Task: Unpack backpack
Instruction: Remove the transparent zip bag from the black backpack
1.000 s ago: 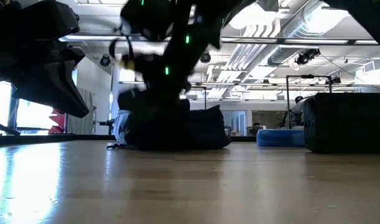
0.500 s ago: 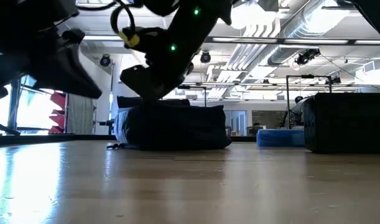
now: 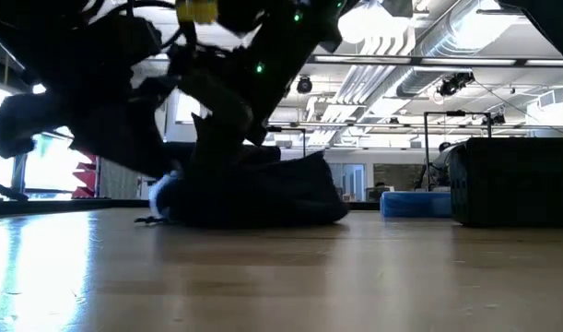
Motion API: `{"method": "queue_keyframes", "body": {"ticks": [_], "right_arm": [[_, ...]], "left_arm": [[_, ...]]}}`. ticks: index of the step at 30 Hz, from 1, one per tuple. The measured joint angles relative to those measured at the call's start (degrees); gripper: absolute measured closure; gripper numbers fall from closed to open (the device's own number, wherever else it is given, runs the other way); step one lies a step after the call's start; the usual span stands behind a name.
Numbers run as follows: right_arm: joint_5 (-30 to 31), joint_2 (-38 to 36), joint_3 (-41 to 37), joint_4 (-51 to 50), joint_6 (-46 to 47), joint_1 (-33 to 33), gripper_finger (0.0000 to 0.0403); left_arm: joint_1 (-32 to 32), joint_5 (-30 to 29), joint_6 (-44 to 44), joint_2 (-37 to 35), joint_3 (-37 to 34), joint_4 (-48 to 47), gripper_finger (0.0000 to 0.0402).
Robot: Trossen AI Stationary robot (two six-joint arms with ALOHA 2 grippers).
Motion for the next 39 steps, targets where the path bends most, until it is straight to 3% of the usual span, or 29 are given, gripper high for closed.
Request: {"method": "queue_keyframes", "body": {"ticks": [6,12,17,22,26,32,39], "right_arm": [[0.5,0.0,0.0,0.3,-1.3,1.1,0.0403],[0.5,0.0,0.0,-0.5,-0.7,1.1,0.0403],[0.5,0.0,0.0,-1.2,-1.7,1.4,0.0402],[2.5,0.6,0.1,-1.7,-7.6,3.2,0.0402],[7.4,2.5,0.2,-1.5,-10.0,4.3,0.04],[10.1,2.5,0.7,-3.2,-8.8,4.5,0.0354],[17.6,2.3,4.2,-10.7,-8.8,5.8,0.0275]], "left_arm": [[-0.5,9.1,4.1,6.2,-0.1,4.6,0.0306],[-2.7,8.4,0.4,9.2,0.2,5.6,0.0292],[-7.2,0.7,0.6,7.9,1.9,1.6,0.0305],[-10.8,-15.1,2.7,5.5,3.4,2.5,0.0324],[-10.1,-17.3,4.7,5.7,3.2,2.4,0.0327],[-5.7,-10.8,2.6,7.7,3.2,1.6,0.0328],[-3.5,-10.2,1.3,10.7,3.2,1.6,0.0328]]}}
